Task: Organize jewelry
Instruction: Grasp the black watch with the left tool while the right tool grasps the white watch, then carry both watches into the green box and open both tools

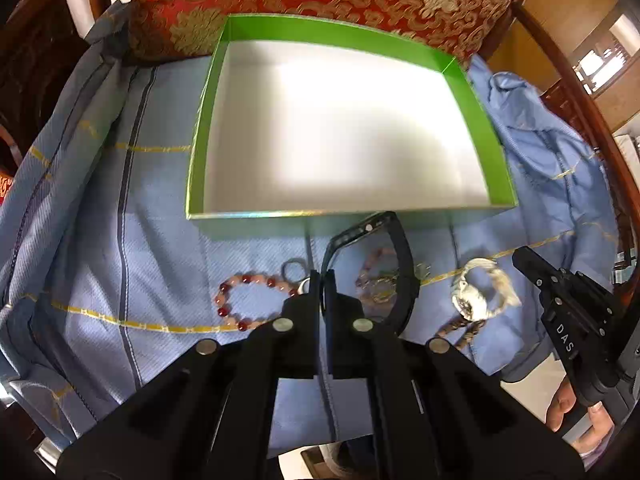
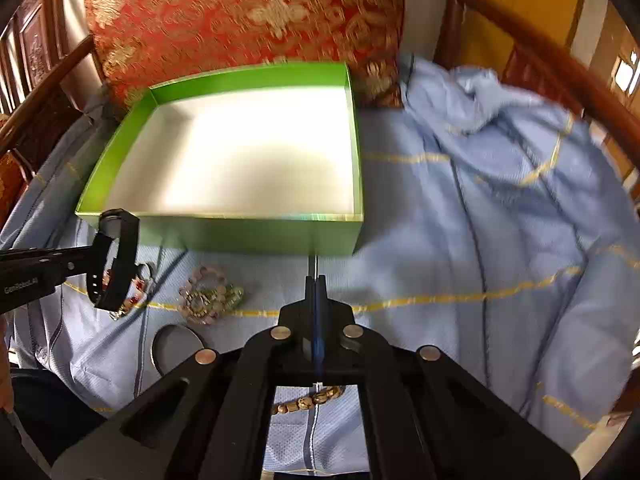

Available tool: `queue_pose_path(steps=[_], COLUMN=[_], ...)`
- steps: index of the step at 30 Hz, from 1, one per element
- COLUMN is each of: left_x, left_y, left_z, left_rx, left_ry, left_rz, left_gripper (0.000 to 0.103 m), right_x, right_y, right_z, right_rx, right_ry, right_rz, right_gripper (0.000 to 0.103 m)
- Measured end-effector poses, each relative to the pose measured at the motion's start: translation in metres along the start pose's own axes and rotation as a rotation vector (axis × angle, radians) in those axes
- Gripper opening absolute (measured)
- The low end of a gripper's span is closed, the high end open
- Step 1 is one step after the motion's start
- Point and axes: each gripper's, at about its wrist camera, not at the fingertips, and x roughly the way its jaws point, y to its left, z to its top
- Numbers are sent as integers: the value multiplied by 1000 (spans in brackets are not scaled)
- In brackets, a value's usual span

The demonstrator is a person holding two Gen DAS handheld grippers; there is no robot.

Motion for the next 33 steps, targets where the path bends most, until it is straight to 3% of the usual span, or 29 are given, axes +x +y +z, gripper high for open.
queue_pose_path(steps=[3, 5, 7, 14, 15, 16, 18, 25, 28, 31, 33], left_x=[2, 8, 10, 13, 14, 14, 13, -21, -42, -46, -36], left_y=[-3, -9, -7, -5, -5, -5, -5, -12, -12, -6, 3], left_z=[-3, -3, -4, -7, -7, -7, -6, 0, 21, 50, 68], left_rx=[6, 14, 12, 25, 26, 26, 25, 55, 65, 53, 24], left_ry=[4, 10, 17, 26, 27, 28, 24, -61, -116, -160, -153], left_rz=[8, 14, 25, 42, 43, 45, 46, -16, -38, -32, -29], left_gripper=[3, 3, 4, 4, 4, 4, 4, 4, 4, 4, 4], right_x=[5, 11, 16, 63, 67, 68, 64, 3, -24, -15, 9], right_y=[-6, -16, -29, -44, -41, -39, -37, -30, -21, -4, 1], right_z=[3, 1, -7, -21, -23, -24, -24, 0, 25, 56, 72], right_rx=[10, 40, 65, 87, 76, 65, 62, 56, 36, 16, 32], right_ry=[37, 67, 80, 211, 215, 206, 190, 54, -39, -84, -69], right_rz=[-9, -12, -59, -35, -31, -39, -20, 109, 144, 145, 147], right_gripper=[2, 12, 30, 30, 18, 12, 9, 9, 9, 9, 9])
